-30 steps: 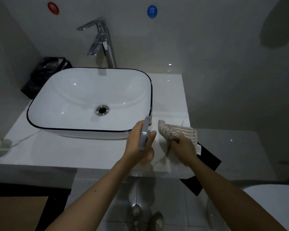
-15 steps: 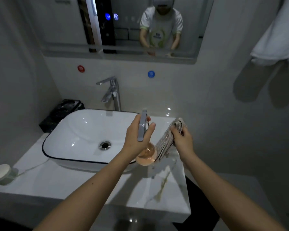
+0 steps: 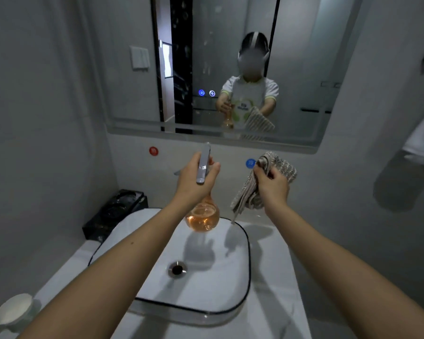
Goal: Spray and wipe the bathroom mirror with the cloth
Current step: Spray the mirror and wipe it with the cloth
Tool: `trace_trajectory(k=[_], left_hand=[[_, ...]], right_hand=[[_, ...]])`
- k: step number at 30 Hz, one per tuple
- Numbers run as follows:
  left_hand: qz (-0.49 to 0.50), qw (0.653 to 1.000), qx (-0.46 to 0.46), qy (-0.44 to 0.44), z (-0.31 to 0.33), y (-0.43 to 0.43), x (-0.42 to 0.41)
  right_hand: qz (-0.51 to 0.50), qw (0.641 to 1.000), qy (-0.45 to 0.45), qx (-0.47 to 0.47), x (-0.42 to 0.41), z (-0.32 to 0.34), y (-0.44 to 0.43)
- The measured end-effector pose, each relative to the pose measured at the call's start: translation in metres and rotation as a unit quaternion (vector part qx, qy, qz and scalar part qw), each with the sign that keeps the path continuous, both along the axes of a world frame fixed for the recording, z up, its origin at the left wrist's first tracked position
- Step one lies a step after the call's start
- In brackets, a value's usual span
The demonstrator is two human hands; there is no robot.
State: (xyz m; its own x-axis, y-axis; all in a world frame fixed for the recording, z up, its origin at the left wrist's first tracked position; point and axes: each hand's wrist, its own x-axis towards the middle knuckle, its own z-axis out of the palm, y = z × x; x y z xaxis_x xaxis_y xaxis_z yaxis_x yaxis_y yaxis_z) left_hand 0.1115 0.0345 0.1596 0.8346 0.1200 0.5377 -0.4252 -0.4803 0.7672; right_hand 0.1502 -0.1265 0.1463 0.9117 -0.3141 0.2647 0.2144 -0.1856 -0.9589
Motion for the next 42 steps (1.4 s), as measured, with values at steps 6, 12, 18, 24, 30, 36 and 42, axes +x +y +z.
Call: trace_trajectory(k=[6, 12, 18, 24, 30, 36, 42], left_hand=[[-0.014, 1.0, 0.01, -0.017, 0.022, 0.066, 0.06], [-0.036, 0.998, 0.031, -0.045, 0.058, 0.097, 0.114], [-0.028, 0.998, -0.041, -0.045, 0.093, 0.094, 0.155], [-0.023, 0.997, -0.058, -0.049, 0.122, 0.082, 0.183], [-0.029, 0.996, -0.065, -0.054, 0.126, 0.074, 0.214], [-0.038, 0.993, -0.099, -0.06, 0.14, 0.073, 0.24], [-0.059, 0.989, -0.099, -0.089, 0.152, 0.079, 0.261]], right_hand=[[-0.041, 0.999, -0.031, -0.009, 0.054, 0.025, 0.059], [-0.084, 0.993, -0.078, -0.03, 0.1, 0.063, 0.091], [-0.121, 0.981, -0.121, -0.091, 0.142, 0.098, 0.09], [-0.152, 0.967, -0.133, -0.152, 0.172, 0.124, 0.085], [-0.18, 0.951, -0.141, -0.207, 0.212, 0.131, 0.078], [-0.173, 0.926, -0.16, -0.294, 0.247, 0.154, 0.073], [-0.213, 0.895, -0.155, -0.36, 0.288, 0.184, 0.075]])
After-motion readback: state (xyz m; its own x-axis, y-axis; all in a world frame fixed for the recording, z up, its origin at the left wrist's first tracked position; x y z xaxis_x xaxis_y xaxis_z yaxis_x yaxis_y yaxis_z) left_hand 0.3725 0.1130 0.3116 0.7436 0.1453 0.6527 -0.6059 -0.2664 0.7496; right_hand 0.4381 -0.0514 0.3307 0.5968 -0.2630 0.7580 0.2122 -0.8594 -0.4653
